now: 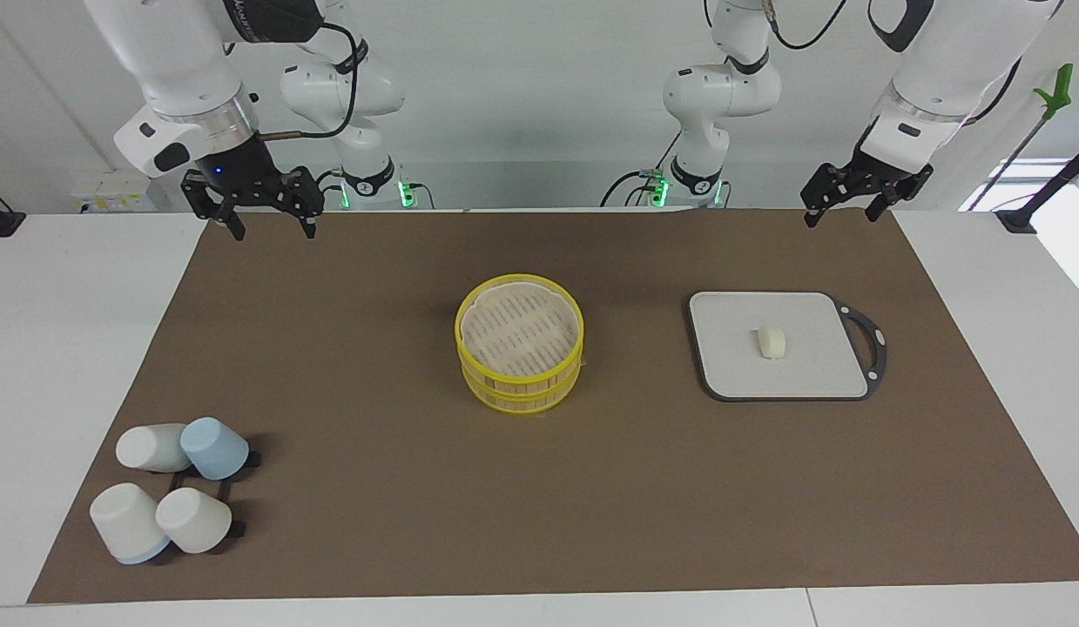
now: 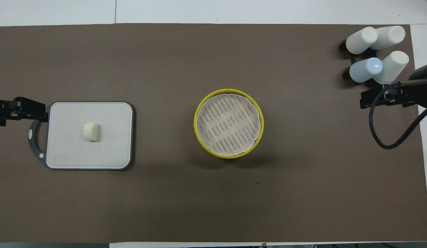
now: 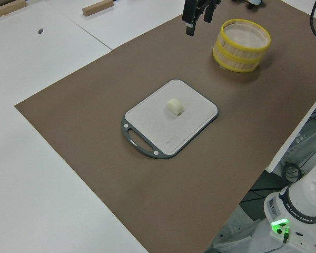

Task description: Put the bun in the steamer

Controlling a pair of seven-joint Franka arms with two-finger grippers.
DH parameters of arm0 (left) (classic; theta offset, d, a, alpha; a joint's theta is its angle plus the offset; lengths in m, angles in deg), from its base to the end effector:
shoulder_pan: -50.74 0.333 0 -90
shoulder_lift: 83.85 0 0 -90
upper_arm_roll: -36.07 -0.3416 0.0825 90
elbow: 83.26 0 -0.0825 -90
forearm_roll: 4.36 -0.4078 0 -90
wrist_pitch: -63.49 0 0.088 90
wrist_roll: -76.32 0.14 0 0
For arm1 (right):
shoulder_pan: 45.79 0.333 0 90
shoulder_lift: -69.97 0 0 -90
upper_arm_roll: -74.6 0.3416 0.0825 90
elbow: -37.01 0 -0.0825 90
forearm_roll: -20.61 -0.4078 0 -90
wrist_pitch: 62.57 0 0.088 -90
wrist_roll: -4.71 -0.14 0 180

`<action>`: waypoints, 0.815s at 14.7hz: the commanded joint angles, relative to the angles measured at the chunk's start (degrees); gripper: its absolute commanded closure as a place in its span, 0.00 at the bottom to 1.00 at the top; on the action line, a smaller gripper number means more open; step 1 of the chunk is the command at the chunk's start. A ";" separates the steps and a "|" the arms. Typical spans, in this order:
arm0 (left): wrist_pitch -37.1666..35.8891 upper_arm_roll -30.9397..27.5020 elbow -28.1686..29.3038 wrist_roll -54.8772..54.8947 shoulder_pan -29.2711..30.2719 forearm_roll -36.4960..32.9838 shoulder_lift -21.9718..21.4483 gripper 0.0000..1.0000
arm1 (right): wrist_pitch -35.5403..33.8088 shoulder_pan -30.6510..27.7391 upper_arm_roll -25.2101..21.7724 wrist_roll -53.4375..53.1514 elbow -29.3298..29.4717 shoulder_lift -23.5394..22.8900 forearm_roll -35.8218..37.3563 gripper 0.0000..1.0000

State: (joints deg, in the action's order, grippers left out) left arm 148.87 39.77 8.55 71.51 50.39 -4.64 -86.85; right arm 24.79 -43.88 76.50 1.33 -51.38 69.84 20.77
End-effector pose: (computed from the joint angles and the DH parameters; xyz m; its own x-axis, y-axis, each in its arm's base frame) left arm 0.5486 -0.0391 0.6243 0.9982 0.0141 -0.0590 0.0133 -0.9998 -0.0133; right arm 0.5727 0.0377 0.6257 0.9998 0.0074 -0.0200 0.0074 -1.0000 0.0039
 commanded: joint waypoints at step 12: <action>10.56 -0.01 12.89 0.67 0.53 1.68 -4.02 0.00 | -1.72 23.82 3.89 -31.20 26.44 -22.62 2.75 0.00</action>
State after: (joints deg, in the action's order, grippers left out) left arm 151.80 39.76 11.27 71.53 50.39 -3.90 -87.23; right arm 20.84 -23.92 80.37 -22.43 -32.22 54.65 22.36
